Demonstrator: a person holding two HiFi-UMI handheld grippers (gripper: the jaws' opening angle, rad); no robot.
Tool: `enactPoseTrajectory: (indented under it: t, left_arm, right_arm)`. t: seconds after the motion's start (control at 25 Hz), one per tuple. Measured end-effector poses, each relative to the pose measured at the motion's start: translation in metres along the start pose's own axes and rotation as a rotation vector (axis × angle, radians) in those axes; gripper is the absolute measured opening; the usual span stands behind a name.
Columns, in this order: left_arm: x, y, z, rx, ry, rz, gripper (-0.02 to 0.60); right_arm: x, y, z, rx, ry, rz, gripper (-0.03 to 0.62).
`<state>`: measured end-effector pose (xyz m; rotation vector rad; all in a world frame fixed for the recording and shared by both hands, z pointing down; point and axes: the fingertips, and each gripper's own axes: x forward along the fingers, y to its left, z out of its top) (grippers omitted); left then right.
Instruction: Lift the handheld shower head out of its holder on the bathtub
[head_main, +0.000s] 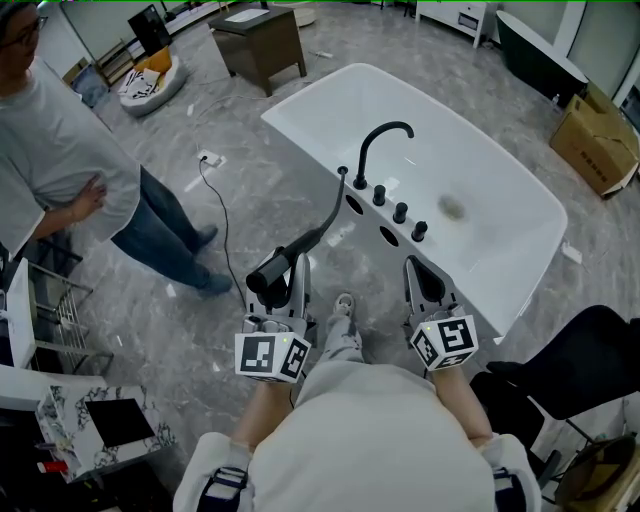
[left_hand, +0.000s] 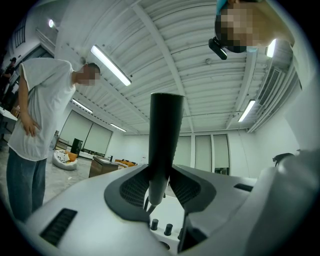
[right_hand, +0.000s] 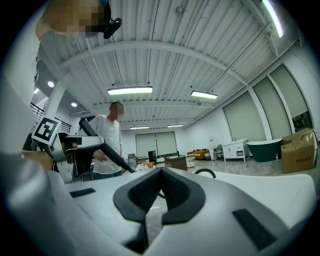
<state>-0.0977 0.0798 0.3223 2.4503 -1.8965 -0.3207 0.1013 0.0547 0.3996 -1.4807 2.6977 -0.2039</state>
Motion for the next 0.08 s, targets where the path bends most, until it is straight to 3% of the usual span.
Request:
enactPoseTrajectory:
  t: [0.08]
  left_arm:
    - [0.0007, 0.0004, -0.0001, -0.002, -0.002, 0.001, 0.138]
  right_arm:
    - [0.0005, -0.0007, -0.0007, 0.001, 0.0, -0.001, 0.019]
